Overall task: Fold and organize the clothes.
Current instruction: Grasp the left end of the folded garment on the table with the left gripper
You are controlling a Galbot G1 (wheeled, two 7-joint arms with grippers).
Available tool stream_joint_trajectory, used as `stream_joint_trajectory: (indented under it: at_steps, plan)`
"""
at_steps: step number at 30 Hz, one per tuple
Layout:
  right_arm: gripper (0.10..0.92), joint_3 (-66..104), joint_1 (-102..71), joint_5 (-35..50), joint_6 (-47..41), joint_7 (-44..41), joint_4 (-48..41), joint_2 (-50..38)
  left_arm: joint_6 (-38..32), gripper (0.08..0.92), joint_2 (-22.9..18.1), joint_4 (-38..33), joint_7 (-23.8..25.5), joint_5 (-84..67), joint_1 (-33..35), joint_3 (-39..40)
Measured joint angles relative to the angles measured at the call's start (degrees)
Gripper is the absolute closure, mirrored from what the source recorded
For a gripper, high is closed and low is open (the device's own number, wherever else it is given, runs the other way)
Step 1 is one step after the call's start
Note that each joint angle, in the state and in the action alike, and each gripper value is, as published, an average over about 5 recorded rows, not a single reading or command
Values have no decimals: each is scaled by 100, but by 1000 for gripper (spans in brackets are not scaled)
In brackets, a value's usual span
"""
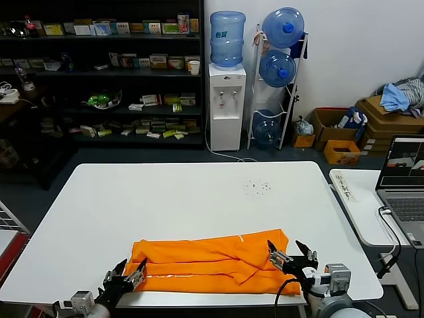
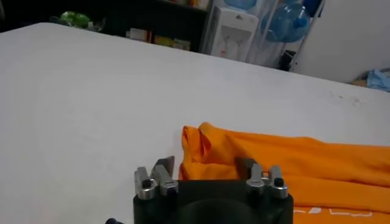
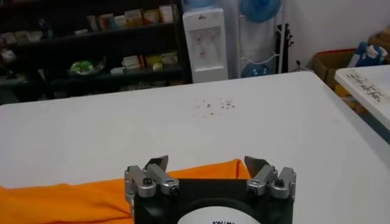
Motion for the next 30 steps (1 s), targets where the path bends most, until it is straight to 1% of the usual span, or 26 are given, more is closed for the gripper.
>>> stream_joint_trajectory:
  at_steps: [15, 18, 21, 30]
  plan:
    - [203, 22, 33, 59, 5, 18, 6, -19, -13, 778, -71, -10, -79, -7, 50, 53]
    - [203, 25, 38, 59, 11, 18, 1, -15, -33, 848, -91, -19, -84, -4, 51, 64]
    - [203, 25, 49, 58, 19, 20, -12, -8, -43, 872, -102, -45, -84, 6, 36, 57]
    - [203, -22, 143, 65, 45, 42, -83, -2, 12, 872, -17, -231, 14, 235, -97, -154]
